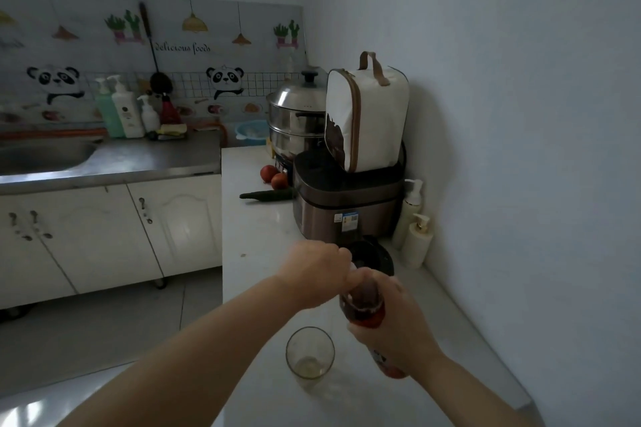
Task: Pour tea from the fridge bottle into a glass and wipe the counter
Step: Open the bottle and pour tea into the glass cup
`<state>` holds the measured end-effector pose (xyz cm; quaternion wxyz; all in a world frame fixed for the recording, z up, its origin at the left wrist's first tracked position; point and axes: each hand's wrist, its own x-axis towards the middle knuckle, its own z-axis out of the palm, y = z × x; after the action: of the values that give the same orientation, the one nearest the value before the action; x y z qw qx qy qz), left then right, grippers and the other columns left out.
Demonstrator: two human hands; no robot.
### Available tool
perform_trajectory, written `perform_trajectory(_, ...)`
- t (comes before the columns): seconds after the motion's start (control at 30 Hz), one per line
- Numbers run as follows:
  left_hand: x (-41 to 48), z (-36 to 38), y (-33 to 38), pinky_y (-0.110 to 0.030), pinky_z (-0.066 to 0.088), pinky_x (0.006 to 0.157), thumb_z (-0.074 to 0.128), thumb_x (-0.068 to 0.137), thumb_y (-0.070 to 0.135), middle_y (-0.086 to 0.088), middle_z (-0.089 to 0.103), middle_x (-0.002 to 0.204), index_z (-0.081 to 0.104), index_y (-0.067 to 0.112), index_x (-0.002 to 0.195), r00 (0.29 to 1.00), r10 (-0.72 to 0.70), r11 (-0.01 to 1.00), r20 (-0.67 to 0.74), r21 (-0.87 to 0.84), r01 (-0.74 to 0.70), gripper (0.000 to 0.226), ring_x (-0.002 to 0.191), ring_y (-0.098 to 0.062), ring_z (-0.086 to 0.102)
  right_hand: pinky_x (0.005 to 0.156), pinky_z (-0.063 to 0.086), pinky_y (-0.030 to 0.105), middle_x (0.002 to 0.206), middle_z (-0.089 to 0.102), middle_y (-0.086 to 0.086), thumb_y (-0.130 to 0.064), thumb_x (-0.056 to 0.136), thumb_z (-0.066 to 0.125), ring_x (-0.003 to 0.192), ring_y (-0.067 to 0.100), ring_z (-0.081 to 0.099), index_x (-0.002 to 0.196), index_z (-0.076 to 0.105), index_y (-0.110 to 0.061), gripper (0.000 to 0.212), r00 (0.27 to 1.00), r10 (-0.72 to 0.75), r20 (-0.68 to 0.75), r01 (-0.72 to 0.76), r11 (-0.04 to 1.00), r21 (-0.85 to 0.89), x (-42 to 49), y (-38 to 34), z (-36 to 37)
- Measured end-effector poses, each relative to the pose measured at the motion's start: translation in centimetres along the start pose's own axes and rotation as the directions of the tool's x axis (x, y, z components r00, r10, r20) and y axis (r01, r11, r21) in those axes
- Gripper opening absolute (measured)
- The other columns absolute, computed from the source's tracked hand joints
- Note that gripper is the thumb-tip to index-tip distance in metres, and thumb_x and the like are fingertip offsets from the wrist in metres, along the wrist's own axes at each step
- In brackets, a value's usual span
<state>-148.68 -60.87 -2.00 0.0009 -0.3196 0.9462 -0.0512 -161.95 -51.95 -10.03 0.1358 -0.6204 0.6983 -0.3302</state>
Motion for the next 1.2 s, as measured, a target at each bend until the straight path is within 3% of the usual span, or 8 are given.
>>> perform_trajectory(0.17,0.8,0.6,0.8,-0.027,0.047,0.059,0.031,0.095,0.054,0.0,0.042,0.057,0.06,0.015,0.088,0.97,-0.187,0.982,0.154,0.023,0.186,0.049,0.06,-0.017,0.055,0.068,0.038,0.009,0.104,0.044,-0.011,-0.038,0.065,0.074,0.088,0.006,0.049,0.117,0.043,-0.035,0.061,1.0,-0.001,0.023,0.002,0.999,-0.048,0.1,0.5,0.0)
perform_trajectory(0.3,-0.4,-0.3,1.2,-0.033,0.051,0.07,0.039,0.099,0.035,-0.002,0.043,0.078,0.045,0.022,0.126,0.996,-0.033,0.997,0.084,-0.062,0.039,0.031,0.09,-0.027,0.059,0.071,0.038,0.009,0.107,0.046,-0.011,-0.038,0.065,0.074,0.09,0.005,0.05,0.116,0.042,-0.038,0.061,0.999,-0.022,0.036,0.023,0.999,-0.031,0.3,0.5,-0.4)
perform_trajectory(0.4,-0.9,-0.1,0.7,-0.034,0.051,0.081,0.042,0.097,0.033,-0.006,0.053,0.105,0.044,0.017,0.121,0.998,0.06,0.992,-0.025,-0.114,-0.063,0.028,0.093,-0.02,0.054,0.071,0.039,0.011,0.106,0.046,-0.011,-0.038,0.064,0.075,0.088,0.005,0.051,0.111,0.042,-0.038,0.057,0.998,-0.044,0.046,0.045,0.999,-0.026,0.4,0.4,-0.8)
perform_trajectory(0.6,-1.1,0.4,1.1,-0.031,0.045,0.073,0.038,0.099,0.027,-0.002,0.049,0.084,0.046,0.01,0.105,0.998,-0.056,0.962,-0.02,-0.27,0.049,0.02,0.082,-0.02,0.052,0.073,0.04,0.013,0.105,0.045,-0.01,-0.034,0.062,0.075,0.088,0.007,0.052,0.112,0.044,-0.035,0.059,0.999,-0.013,0.047,0.013,1.0,-0.007,0.4,0.2,-0.8)
perform_trajectory(0.73,-1.1,-0.1,2.3,-0.036,0.046,0.074,0.043,0.097,0.02,-0.015,0.047,0.097,0.042,0.01,0.126,0.984,-0.159,0.945,0.079,-0.278,0.175,0.03,0.093,-0.031,0.056,0.073,0.039,0.011,0.104,0.044,-0.011,-0.031,0.063,0.076,0.089,0.007,0.051,0.116,0.046,-0.034,0.061,0.998,-0.02,0.055,0.02,1.0,-0.003,0.1,0.4,-0.9)
perform_trajectory(0.9,-0.6,-0.1,1.8,-0.026,0.044,0.064,0.051,0.091,0.042,-0.006,0.052,0.091,0.051,0.007,0.105,0.994,-0.11,0.986,0.019,-0.127,0.111,0.038,0.075,-0.015,0.051,0.074,0.038,0.01,0.105,0.046,-0.013,-0.033,0.062,0.075,0.09,0.005,0.051,0.116,0.044,-0.037,0.062,0.998,-0.023,0.067,0.023,1.0,-0.003,0.0,0.5,-0.8)
perform_trajectory(1.03,-1.9,-0.5,1.1,-0.032,0.049,0.089,0.048,0.096,0.017,-0.003,0.049,0.121,0.039,0.022,0.134,0.996,0.087,0.976,0.02,-0.202,-0.082,0.039,0.11,-0.022,0.053,0.072,0.037,0.011,0.097,0.045,-0.018,-0.031,0.063,0.075,0.087,0.002,0.051,0.104,0.043,-0.037,0.053,0.998,0.003,0.068,-0.006,0.999,0.037,0.3,0.0,-1.5)
perform_trajectory(1.2,-2.2,-0.5,0.2,-0.029,0.047,0.081,0.047,0.092,0.012,-0.001,0.054,0.106,0.044,0.021,0.123,1.0,-0.007,0.971,0.01,-0.24,0.009,0.032,0.094,-0.016,0.05,0.071,0.038,0.01,0.1,0.045,-0.015,-0.032,0.061,0.076,0.085,0.002,0.051,0.102,0.041,-0.041,0.054,0.995,-0.027,0.098,0.025,0.999,0.02,0.2,-0.4,-1.5)
